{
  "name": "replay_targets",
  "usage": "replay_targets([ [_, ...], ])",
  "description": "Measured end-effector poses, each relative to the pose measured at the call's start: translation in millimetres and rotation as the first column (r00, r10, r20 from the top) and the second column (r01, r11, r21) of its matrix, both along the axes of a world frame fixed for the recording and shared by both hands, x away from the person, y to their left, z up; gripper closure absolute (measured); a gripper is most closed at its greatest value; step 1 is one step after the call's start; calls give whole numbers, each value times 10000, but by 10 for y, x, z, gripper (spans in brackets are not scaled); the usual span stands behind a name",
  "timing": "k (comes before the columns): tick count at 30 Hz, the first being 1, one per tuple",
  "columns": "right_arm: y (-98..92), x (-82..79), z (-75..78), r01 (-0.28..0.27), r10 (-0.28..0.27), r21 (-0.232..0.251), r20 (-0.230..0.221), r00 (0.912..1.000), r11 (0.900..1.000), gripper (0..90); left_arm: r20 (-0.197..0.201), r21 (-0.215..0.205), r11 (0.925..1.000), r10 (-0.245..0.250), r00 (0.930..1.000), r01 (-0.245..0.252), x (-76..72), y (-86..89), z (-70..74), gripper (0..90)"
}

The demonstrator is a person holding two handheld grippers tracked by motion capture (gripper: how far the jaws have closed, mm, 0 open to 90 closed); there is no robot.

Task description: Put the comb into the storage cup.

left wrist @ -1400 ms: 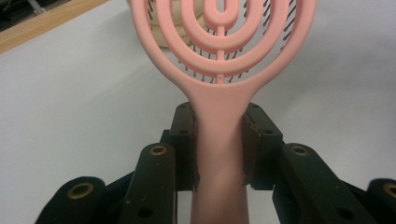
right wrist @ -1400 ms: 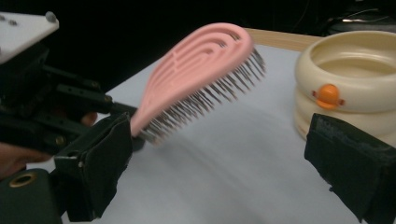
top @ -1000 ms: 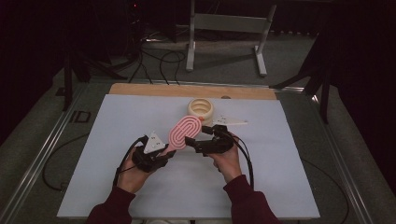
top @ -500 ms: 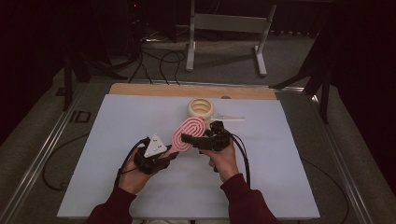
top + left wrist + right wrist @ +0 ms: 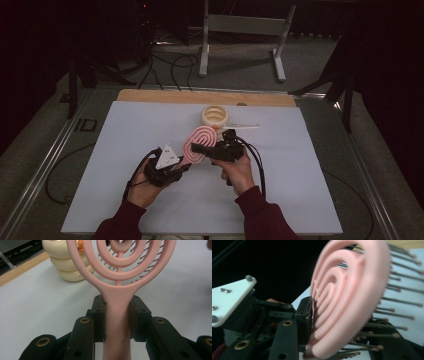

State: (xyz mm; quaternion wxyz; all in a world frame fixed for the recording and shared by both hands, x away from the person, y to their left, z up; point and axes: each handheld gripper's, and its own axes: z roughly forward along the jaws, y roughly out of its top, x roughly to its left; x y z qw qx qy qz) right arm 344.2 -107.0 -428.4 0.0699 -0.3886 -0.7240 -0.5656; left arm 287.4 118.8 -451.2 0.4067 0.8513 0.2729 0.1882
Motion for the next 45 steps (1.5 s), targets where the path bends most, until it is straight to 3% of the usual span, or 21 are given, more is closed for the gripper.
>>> replay_targets([
  [6, 37, -15, 36, -293, 292, 95, 36, 9996, 9995, 631, 4, -120, 9999, 4, 10000, -4, 0, 10, 4, 701],
  [15, 39, -18, 54, -217, 218, 311, -49, 9998, 9993, 633, 84, -360, 9993, 28, 10000, -25, -1, 30, 14, 684],
  [19, 67, -26, 70, -302, 300, 265, 55, 9995, 9992, 634, -19, -651, 9979, 13, 10000, -14, 11, 52, 23, 595],
  [22, 83, -26, 76, -289, 285, 304, 144, 9995, 9991, 635, -99, -921, 9956, 139, 9999, -147, 19, 83, 31, 528],
  [25, 92, -30, 82, -292, 287, 326, 138, 9995, 9990, 635, -84, -1116, 9932, 337, 9994, -344, 19, 101, 36, 405],
  [26, 96, -30, 82, -303, 298, 335, 143, 9995, 9990, 635, -45, -1300, 9905, 451, 9990, -453, 10, 120, 45, 405],
  [27, 101, -29, 80, -302, 297, 340, 140, 9995, 9990, 635, 72, -1374, 9890, 564, 9984, -548, 1, 127, 50, 325],
  [31, 99, -19, 75, -241, 235, 368, 163, 9996, 9990, 636, 173, -1590, 9844, 793, 9967, -756, -15, 171, 81, 153],
  [35, 90, -8, 66, -135, 129, 384, 162, 9998, 9992, 636, 69, -1943, 9778, 819, 9966, -790, -17, 231, 106, 90],
  [38, 76, 5, 70, -16, 7, 427, 190, 9998, 9991, 636, 1, -1884, 9785, 856, 9963, -841, -33, 279, 121, 32],
  [41, 53, 20, 73, 174, -183, 460, 202, 9996, 9988, 636, 74, -1365, 9805, 1439, 9896, -1416, -58, 337, 107, 14],
  [45, 24, 34, 78, 359, -372, 491, 262, 9990, 9982, 636, 43, -1541, 9691, 1958, 9806, -1928, -110, 509, 52, 6],
])
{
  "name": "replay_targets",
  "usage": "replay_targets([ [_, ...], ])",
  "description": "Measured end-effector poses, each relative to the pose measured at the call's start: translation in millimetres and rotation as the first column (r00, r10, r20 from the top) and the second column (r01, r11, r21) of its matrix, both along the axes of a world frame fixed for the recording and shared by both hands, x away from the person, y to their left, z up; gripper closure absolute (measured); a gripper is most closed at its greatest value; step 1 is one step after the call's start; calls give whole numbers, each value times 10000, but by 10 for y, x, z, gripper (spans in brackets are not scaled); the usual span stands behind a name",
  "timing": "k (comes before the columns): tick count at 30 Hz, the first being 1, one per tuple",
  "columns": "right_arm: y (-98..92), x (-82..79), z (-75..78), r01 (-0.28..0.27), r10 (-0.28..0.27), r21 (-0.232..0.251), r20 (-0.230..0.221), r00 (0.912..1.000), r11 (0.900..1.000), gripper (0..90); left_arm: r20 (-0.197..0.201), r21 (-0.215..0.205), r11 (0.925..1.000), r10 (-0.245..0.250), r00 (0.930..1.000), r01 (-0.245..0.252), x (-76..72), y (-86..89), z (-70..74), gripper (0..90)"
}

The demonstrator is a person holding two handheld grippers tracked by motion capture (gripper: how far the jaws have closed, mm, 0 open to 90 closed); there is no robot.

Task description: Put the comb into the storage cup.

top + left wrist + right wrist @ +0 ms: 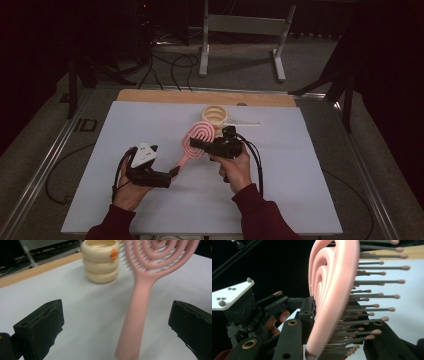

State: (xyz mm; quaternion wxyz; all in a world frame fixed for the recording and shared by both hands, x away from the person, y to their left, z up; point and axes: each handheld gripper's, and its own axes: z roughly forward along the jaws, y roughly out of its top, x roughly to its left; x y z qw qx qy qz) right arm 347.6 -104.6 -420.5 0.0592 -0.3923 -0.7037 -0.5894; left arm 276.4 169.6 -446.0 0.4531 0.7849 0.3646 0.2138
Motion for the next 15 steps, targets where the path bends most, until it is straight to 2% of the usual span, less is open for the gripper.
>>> replay_targets([
  [5, -17, 16, 0, 100, -100, 0, -18, 9999, 10000, 636, 162, -419, 9984, 392, 9991, -385, -71, 206, -63, 4],
  [7, -17, 22, -2, 124, -124, 10, -10, 9999, 9999, 636, 313, -431, 9978, 526, 9981, -513, -101, 270, -91, 4],
  [11, -15, 29, 0, 129, -129, 21, 25, 9999, 9999, 636, 315, -378, 9965, 762, 9966, -750, -138, 355, -148, 4],
  [12, -16, 31, 3, 121, -121, 4, 56, 9999, 9999, 636, 371, -513, 9956, 798, 9961, -779, -162, 402, -178, 3],
  [14, -18, 29, 11, 129, -129, -32, 82, 9999, 9999, 636, 371, -513, 9956, 798, 9961, -779, -162, 402, -178, 3],
  [15, -18, 29, 11, 129, -129, -32, 82, 9999, 9999, 636, 515, -672, 9930, 1003, 9936, -968, -210, 471, -226, 3],
])
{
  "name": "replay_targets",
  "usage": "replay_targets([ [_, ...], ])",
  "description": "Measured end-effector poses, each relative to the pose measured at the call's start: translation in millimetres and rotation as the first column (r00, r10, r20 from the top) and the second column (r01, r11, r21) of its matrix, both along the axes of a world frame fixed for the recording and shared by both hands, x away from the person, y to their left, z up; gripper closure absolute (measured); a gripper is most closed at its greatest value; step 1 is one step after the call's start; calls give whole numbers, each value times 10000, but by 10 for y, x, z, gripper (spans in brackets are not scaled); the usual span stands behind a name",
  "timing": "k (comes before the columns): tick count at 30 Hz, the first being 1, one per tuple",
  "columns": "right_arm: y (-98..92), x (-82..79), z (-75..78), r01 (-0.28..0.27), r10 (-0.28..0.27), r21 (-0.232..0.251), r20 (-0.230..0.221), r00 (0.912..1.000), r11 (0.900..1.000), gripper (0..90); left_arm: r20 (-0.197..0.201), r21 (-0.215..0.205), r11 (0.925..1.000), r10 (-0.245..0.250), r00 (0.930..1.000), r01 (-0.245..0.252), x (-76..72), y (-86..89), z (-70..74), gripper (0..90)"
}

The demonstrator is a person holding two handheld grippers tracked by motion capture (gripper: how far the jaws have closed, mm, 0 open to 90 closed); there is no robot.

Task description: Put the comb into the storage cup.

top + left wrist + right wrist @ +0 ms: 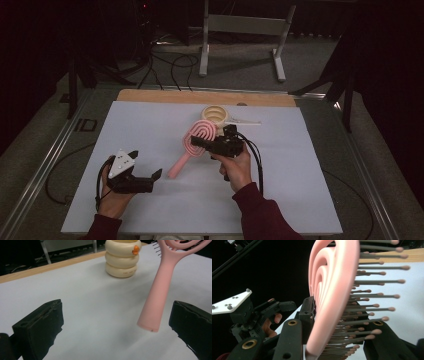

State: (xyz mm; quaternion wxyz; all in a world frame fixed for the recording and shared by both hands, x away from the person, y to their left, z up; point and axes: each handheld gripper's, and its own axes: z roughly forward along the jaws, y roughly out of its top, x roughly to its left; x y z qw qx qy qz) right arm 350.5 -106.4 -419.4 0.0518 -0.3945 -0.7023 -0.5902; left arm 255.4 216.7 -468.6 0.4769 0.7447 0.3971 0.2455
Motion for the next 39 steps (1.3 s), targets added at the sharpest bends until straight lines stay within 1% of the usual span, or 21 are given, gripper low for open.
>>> replay_targets([
  [3, -9, -4, 29, 56, -56, -49, 85, 9999, 10000, 636, 224, -289, 9994, 214, 9995, -208, -56, 96, -47, 3],
  [7, -19, -4, 65, 76, -75, -19, 164, 9998, 10000, 635, 345, -443, 9985, 332, 9989, -317, -66, 161, -92, 4],
  [11, -33, 20, 80, 111, -112, 63, 179, 9998, 9999, 635, 363, -282, 9989, 389, 9986, -379, -76, 188, -147, 4],
  [13, -38, 34, 88, 125, -127, 141, 110, 9999, 9998, 635, 362, -235, 9988, 447, 9983, -439, -81, 201, -161, 4],
  [18, -38, 58, 140, 139, -140, 120, 150, 9998, 9998, 635, 297, -280, 9969, 750, 9967, -742, -74, 248, -173, 4],
  [19, -38, 66, 148, 141, -142, 111, 123, 9998, 9998, 635, 297, -280, 9969, 750, 9967, -742, -74, 248, -173, 4],
  [22, -40, 89, 179, 220, -219, -28, 172, 9996, 9998, 635, 322, -342, 9958, 859, 9958, -848, -75, 250, -183, 5],
  [23, -40, 97, 193, 244, -243, -21, 161, 9996, 9997, 635, 330, -371, 9958, 846, 9959, -834, -75, 245, -187, 5],
  [25, -44, 112, 214, 222, -223, 20, 151, 9996, 9998, 635, 292, -272, 9963, 829, 9961, -821, -71, 238, -193, 6],
  [27, -45, 121, 221, 249, -249, 18, 185, 9995, 9997, 635, 281, -299, 9961, 839, 9961, -830, -67, 236, -199, 5],
  [32, -40, 181, 264, 320, -319, -43, 102, 9994, 9995, 635, 171, -270, 9947, 996, 9949, -991, -54, 250, -217, 8],
  [39, -26, 254, 264, 387, -388, -170, -30, 9992, 9991, 635, 193, -328, 9933, 1117, 9936, -1110, -55, 269, -220, 8],
])
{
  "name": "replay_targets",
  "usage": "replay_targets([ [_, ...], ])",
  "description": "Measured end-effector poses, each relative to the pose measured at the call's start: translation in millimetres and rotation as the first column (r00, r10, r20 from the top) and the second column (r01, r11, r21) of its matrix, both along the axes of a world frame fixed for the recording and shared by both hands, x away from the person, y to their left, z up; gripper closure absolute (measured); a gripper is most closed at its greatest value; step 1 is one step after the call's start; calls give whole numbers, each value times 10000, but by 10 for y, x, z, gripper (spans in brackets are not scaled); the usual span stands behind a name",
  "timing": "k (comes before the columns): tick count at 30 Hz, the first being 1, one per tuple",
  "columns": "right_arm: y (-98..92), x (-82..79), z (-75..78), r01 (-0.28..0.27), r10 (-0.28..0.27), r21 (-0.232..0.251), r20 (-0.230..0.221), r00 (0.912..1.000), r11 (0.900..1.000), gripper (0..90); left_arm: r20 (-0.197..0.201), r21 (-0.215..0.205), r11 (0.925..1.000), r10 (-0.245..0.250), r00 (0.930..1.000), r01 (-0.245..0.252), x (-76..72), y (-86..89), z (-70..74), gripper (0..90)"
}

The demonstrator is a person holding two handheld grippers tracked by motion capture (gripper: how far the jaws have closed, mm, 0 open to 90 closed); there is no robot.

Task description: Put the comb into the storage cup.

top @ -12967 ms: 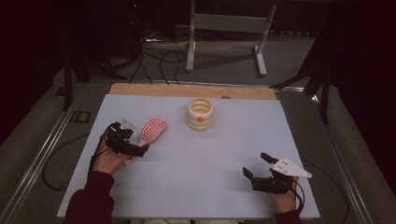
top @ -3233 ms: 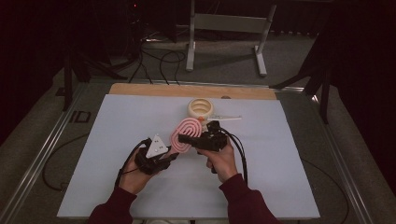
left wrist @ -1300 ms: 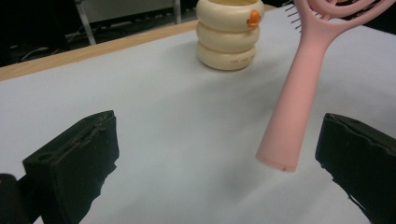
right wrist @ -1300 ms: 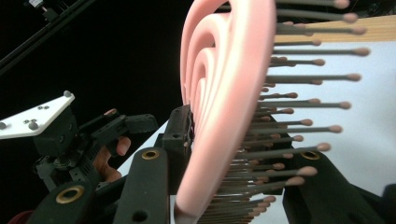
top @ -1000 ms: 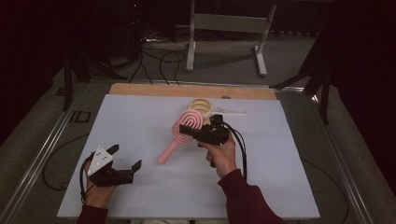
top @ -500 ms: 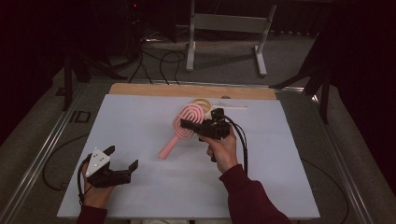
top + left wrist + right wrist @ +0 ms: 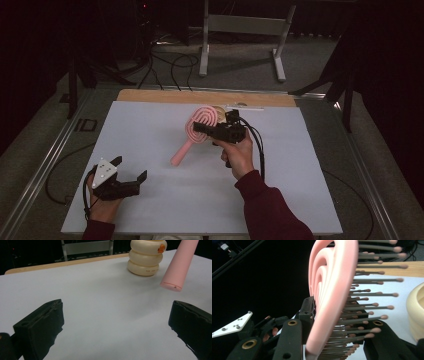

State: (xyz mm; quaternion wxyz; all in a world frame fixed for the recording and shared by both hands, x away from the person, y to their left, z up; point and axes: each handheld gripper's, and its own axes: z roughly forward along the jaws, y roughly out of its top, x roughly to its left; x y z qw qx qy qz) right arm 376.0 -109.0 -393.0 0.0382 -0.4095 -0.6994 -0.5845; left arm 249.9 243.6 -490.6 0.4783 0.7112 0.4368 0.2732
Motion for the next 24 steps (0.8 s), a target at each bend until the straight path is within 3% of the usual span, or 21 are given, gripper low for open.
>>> replay_targets([
  [8, 1, 93, 25, -100, 100, 116, -30, 9999, 9999, 635, -100, 34, 9999, -148, 9998, 149, 8, -21, -12, 8],
  [24, 9, 223, 97, 150, -149, -181, 58, 9999, 9997, 635, -88, -32, 9998, -184, 9998, 184, 7, -18, -19, 8],
])
